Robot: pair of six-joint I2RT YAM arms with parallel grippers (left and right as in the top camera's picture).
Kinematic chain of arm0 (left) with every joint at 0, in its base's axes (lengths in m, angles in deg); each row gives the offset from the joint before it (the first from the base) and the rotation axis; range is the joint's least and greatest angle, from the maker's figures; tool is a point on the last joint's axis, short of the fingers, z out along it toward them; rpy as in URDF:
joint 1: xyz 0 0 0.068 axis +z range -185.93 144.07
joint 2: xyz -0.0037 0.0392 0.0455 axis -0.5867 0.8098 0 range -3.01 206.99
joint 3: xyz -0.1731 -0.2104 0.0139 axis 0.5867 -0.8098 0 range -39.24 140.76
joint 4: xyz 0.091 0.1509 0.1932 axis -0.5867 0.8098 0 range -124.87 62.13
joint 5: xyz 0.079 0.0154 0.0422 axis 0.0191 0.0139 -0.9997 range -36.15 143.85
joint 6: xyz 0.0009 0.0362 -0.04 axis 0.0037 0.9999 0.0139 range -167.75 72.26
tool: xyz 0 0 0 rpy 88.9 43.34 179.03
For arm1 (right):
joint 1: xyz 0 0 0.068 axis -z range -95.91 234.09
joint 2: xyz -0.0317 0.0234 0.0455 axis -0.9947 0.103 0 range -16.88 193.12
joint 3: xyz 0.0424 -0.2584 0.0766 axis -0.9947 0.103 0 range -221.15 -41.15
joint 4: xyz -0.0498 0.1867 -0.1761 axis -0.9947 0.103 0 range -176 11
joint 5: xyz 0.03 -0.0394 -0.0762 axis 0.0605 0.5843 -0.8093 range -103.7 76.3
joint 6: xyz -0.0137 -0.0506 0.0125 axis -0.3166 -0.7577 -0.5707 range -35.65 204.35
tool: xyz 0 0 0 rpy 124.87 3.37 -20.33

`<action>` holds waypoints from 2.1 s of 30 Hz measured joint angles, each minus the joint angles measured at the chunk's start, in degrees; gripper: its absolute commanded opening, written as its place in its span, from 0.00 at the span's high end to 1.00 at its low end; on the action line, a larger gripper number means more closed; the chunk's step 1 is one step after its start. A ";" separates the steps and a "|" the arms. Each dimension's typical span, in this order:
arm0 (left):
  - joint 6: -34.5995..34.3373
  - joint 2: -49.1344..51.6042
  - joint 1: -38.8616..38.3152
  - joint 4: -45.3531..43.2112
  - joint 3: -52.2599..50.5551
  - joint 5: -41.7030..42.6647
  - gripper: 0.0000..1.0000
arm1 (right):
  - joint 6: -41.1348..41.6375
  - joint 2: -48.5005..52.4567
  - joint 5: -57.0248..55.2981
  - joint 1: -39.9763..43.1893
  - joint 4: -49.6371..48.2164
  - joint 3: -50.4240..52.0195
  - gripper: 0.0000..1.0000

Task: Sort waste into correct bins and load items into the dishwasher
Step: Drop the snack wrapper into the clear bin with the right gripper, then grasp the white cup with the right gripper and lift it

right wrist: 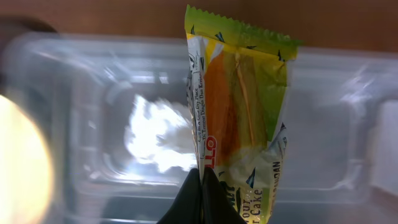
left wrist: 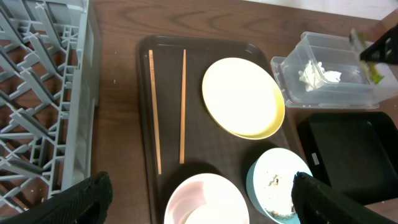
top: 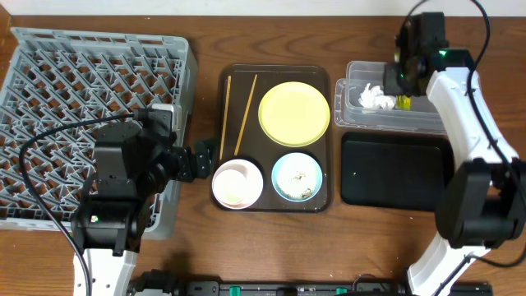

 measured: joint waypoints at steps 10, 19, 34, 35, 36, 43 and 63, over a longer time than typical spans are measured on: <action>0.00 0.00 0.00 0.00 0.00 0.00 0.08 | -4.04 -2.78 13.79 1.20 0.13 0.42 0.40; 0.00 0.00 0.00 0.00 0.00 0.00 0.08 | -4.13 -11.80 12.63 -8.66 1.90 0.04 0.98; 0.00 0.00 0.00 0.00 0.00 0.00 0.08 | 1.64 -0.37 -2.95 -0.24 3.74 0.07 0.99; 0.00 0.00 0.00 0.00 0.00 0.00 0.08 | 1.66 0.42 -3.06 0.66 3.85 0.09 0.99; 0.00 0.00 0.00 0.00 0.00 0.00 0.08 | 1.70 0.83 -3.41 1.22 3.82 0.11 0.99; 0.00 0.00 0.00 0.00 0.00 0.00 0.08 | 1.86 2.25 -7.48 5.49 -0.28 0.11 0.99; 0.00 0.00 0.00 0.02 0.00 0.00 0.08 | 6.32 -16.39 22.60 -20.31 15.32 -0.48 0.54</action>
